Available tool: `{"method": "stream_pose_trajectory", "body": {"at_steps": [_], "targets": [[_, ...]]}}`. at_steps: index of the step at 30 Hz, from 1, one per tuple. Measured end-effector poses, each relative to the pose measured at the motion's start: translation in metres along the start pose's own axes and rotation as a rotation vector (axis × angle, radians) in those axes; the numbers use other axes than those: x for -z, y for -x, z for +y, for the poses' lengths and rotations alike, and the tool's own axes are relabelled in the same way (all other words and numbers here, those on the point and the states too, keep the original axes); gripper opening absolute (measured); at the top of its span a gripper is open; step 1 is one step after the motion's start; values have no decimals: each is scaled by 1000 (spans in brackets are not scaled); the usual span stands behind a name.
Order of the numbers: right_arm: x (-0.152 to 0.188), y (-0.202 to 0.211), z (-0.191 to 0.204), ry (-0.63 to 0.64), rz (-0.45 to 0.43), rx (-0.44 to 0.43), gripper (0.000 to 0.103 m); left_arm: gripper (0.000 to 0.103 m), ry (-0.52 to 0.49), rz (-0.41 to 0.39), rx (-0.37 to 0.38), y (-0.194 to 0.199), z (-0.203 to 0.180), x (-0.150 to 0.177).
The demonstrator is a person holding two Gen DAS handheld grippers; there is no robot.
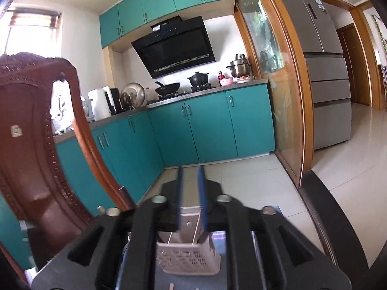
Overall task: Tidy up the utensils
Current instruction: 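Move both tools back down to the last light wooden chopsticks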
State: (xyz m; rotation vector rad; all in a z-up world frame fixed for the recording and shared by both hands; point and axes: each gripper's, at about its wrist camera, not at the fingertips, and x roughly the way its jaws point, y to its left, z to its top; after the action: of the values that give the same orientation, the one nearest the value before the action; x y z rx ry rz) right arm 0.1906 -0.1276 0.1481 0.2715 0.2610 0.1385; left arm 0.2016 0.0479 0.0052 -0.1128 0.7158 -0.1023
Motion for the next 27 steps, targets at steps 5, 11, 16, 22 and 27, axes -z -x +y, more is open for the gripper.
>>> {"method": "stream_pose_trajectory", "body": {"at_steps": [5,11,16,22,27], "targets": [[18,48,-9,18,-20,-55,27,42,-16,96,-39,-18,-3,12],[97,-1,-18,-9,350,-71,27,42,20,123,-105,-25,4,20],[167,-67,-11,-2,711,-34,27,42,21,132,-114,-29,5,24],[206,-92,8,70,843,-22,27,46,33,171,-123,-37,8,27],[211,-90,18,150,832,27,12,47,10,190,-118,-42,4,34]]}}
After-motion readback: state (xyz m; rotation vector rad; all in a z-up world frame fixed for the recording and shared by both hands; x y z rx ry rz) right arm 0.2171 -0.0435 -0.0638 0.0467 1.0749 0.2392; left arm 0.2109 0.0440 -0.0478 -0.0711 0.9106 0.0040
